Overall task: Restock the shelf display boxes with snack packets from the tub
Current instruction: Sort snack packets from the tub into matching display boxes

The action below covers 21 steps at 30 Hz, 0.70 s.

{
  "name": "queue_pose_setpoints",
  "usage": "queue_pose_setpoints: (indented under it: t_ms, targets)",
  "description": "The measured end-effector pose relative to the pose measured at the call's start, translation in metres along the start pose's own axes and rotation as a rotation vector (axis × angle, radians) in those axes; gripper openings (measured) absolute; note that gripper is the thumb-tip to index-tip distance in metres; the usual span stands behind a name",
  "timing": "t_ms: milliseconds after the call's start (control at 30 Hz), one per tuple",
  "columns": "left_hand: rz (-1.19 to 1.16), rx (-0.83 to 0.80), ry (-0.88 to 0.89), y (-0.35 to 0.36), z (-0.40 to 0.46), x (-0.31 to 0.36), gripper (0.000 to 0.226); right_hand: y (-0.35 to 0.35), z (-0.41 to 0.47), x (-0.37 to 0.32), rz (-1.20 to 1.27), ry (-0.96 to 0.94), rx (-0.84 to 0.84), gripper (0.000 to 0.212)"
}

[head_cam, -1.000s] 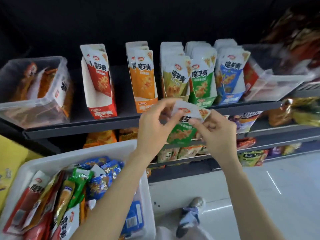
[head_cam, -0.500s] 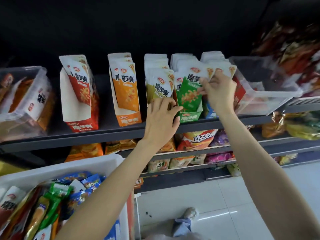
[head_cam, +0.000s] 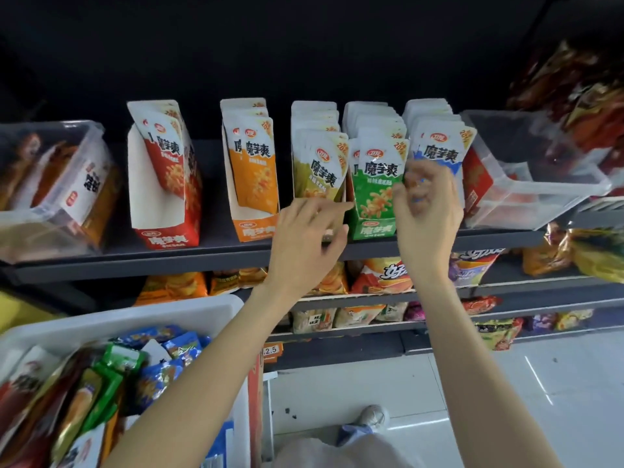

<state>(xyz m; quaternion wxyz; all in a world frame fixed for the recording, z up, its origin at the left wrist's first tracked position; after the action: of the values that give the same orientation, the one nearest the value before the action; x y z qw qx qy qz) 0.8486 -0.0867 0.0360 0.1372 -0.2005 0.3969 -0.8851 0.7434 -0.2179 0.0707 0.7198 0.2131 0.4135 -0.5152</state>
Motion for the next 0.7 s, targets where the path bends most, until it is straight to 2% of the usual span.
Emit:
queue_pose_setpoints:
  t_ms: [100, 233, 300, 367, 533, 700]
  targets:
    - [-0.171, 0.109, -0.192, -0.043, -0.032, -0.031, 0.024, 0.025, -0.048, -0.027, 0.076, 0.017, -0.182, 0.015]
    - [-0.251, 0.221, -0.443, -0.101, -0.103, -0.091, 0.018, 0.092, -0.123, -0.044, 0.074, 0.063, -0.654, 0.012]
    - [-0.228, 0.211, -0.557, -0.124, -0.146, -0.122, 0.018, 0.129, -0.164, -0.050, 0.020, 0.031, -0.888, 0.015]
    - [-0.115, 0.102, -0.618, -0.140, -0.188, -0.150, 0.019, 0.162, -0.201, -0.053, -0.040, 0.011, -1.074, 0.017]
    - [0.241, -0.341, -0.722, -0.142, -0.282, -0.218, 0.030, 0.222, -0.279, -0.044, -0.231, 0.018, -1.380, 0.035]
    - [0.319, -0.535, -0.684, -0.134, -0.304, -0.238, 0.040, 0.271, -0.319, -0.024, -0.321, 0.096, -1.430, 0.041]
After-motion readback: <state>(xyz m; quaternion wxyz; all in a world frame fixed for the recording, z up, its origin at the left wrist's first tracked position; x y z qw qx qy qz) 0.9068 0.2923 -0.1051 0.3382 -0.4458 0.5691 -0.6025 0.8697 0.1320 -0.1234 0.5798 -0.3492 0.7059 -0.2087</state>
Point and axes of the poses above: each hand's wrist, its own z-axis towards the middle knuckle, its own y-axis out of the palm, x = y × z, the point moved 8 cm from there along z, towards the middle knuckle, and after that the axes turned 13 degrees about z, right-handed, at the moved point
